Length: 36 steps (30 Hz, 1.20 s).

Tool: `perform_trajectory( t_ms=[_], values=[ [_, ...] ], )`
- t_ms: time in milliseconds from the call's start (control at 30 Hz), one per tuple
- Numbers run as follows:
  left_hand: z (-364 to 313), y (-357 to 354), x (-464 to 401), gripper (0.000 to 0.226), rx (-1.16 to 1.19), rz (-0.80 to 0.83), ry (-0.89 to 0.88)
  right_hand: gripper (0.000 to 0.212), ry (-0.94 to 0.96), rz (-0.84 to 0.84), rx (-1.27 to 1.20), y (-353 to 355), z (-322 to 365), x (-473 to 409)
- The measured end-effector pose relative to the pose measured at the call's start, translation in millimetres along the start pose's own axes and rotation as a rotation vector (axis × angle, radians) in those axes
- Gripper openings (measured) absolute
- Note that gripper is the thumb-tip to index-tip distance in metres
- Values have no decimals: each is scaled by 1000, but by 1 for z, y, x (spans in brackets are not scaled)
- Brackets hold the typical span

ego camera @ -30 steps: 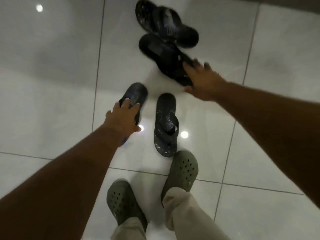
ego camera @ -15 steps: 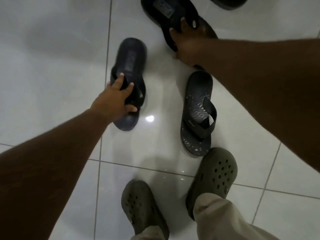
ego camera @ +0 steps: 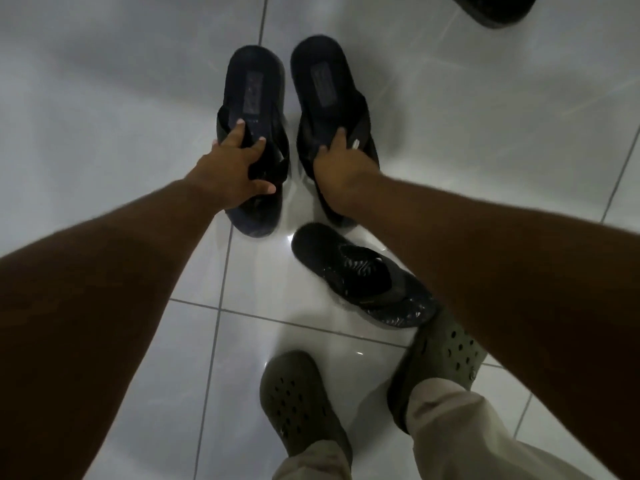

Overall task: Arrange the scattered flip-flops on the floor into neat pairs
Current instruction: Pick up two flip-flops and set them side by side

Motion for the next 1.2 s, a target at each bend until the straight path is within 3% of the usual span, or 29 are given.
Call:
perform_trajectory(
  t_ms=[233, 567, 700, 767, 833, 967, 1200],
  values=[
    [-12, -34, 29, 85, -12, 45, -11, 81, -44, 113, -115, -65, 9, 51],
    [-21, -39, 47, 90, -75, 66, -12, 74, 22, -24, -278, -46, -12, 49],
    [-55, -33, 73, 95, -208, -61, 12, 57, 2, -247, -318, -29, -70, 71],
    [-88, -32, 78, 91, -238, -145, -59, 54, -62, -324, -257, -36, -100, 91],
    [-122, -32, 76, 87, -265, -190, -140, 59, -42, -275, -172, -62, -107, 110],
    [-193, -68, 65, 74, -286, -76, -302, 74, 23, -144, -11, -116, -97, 122],
    [-223, -102, 57, 45, -165, -119, -252, 74, 65, -205, -15, -122, -126, 107]
  ],
)
Point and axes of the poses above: each hand's wrist, its own x-axis away from the middle knuckle, its own y-axis out of the back of the hand, z = x × y, the point moved 9 cm from there along -x, towards the middle knuckle, and after that the axes turned 15 degrees about -y, right-handed, at the moved point
